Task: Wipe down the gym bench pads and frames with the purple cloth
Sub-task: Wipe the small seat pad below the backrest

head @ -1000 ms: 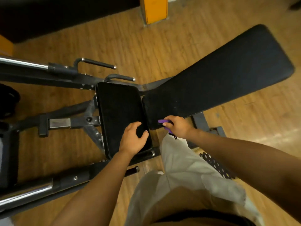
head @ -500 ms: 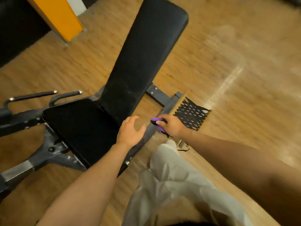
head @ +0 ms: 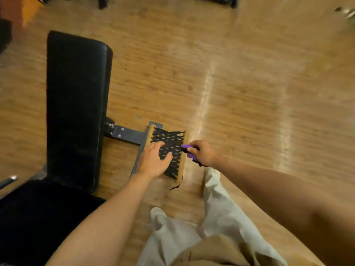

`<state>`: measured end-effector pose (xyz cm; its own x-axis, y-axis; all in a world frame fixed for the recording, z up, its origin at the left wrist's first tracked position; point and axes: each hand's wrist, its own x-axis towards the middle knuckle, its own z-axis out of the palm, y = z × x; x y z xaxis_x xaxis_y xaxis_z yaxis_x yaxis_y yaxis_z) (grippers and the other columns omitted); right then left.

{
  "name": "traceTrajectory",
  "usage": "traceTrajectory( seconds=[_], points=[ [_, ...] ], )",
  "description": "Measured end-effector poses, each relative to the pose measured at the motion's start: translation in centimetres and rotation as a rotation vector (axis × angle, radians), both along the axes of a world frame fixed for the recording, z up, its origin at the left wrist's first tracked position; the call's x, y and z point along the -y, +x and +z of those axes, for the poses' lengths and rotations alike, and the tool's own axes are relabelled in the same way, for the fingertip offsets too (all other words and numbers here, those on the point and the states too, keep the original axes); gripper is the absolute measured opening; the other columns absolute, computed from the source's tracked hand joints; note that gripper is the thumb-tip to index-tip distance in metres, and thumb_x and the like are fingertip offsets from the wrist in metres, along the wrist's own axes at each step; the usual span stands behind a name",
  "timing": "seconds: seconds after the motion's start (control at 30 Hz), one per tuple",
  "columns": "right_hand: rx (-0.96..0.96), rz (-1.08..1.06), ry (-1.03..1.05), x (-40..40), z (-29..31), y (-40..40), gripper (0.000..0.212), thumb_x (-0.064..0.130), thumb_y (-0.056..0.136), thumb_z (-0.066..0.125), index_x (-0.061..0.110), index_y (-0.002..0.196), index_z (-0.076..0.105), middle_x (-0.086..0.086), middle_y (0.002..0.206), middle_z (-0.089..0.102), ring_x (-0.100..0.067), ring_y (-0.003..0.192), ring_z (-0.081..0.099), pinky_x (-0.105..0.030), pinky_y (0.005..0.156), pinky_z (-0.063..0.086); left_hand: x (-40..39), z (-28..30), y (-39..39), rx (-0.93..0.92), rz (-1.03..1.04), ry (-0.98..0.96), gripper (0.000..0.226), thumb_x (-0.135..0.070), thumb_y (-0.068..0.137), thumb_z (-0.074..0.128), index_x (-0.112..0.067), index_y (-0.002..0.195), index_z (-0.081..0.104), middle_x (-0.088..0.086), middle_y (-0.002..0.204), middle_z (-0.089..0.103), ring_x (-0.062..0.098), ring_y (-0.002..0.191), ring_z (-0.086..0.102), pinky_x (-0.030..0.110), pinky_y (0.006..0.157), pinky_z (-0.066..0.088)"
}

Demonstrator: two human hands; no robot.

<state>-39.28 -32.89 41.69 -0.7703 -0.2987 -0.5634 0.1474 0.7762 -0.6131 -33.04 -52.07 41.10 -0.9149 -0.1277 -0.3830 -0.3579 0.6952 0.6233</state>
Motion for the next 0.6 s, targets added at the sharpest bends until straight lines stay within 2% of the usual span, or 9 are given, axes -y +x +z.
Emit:
traceTrajectory(
  seconds=[0.07, 0.3, 0.4, 0.53, 0.6],
  points=[
    [0.01, -0.021, -0.028, -2.1, -0.3, -3.1, 0.025, 0.023, 0.098, 0.051, 0.005, 0.11, 0.062, -0.016, 0.098, 0.066, -0.028, 0.082, 0.059, -0.036, 0.069, 0.045, -1.9, -0.2, -3.3, 0.007, -0.015, -0.021, 0.049, -0.042, 0.092, 0.056, -0.022, 0.135, 0.047, -0.002, 0.138, 0.047, 0.018, 0.13, 0.039, 0.036, 0.106, 0.037],
    [0.012, -0.105, -0.069, -10.6, -0.6, -14.3, 0.021, 0.023, 0.098, 0.049, 0.008, 0.103, 0.064, -0.006, 0.081, 0.059, -0.02, 0.068, 0.053, -0.023, 0.052, 0.036, -10.0, -0.1, -14.8, 0.095, -0.013, -0.095, 0.054, -0.049, 0.093, 0.051, -0.023, 0.14, 0.042, -0.004, 0.143, 0.043, 0.019, 0.133, 0.037, 0.039, 0.106, 0.039],
    [0.014, -0.16, -0.088, -14.1, -0.4, -18.4, 0.019, 0.022, 0.098, 0.05, 0.01, 0.1, 0.064, 0.001, 0.068, 0.056, -0.019, 0.064, 0.054, -0.025, 0.053, 0.038, -12.7, 0.5, -18.8, 0.105, -0.029, -0.086, 0.054, -0.049, 0.093, 0.05, -0.023, 0.141, 0.041, -0.004, 0.144, 0.042, 0.018, 0.131, 0.04, 0.038, 0.104, 0.04],
    [0.019, -0.216, -0.102, -17.1, -0.3, -23.5, 0.017, 0.021, 0.098, 0.05, 0.011, 0.099, 0.063, 0.002, 0.067, 0.058, -0.023, 0.069, 0.059, -0.024, 0.053, 0.041, -14.8, 0.9, -23.8, 0.125, -0.074, -0.077, 0.055, -0.049, 0.094, 0.049, -0.024, 0.142, 0.04, -0.006, 0.147, 0.038, 0.018, 0.135, 0.035, 0.041, 0.107, 0.038],
    [0.036, -0.231, -0.106, -17.9, 0.0, -26.2, 0.016, 0.021, 0.098, 0.049, 0.012, 0.102, 0.062, 0.003, 0.067, 0.057, -0.018, 0.064, 0.057, -0.017, 0.048, 0.04, -15.6, 0.7, -26.5, 0.125, -0.079, -0.051, 0.053, -0.046, 0.095, 0.05, -0.023, 0.141, 0.041, -0.005, 0.146, 0.039, 0.018, 0.135, 0.035, 0.039, 0.108, 0.037]
  ],
)
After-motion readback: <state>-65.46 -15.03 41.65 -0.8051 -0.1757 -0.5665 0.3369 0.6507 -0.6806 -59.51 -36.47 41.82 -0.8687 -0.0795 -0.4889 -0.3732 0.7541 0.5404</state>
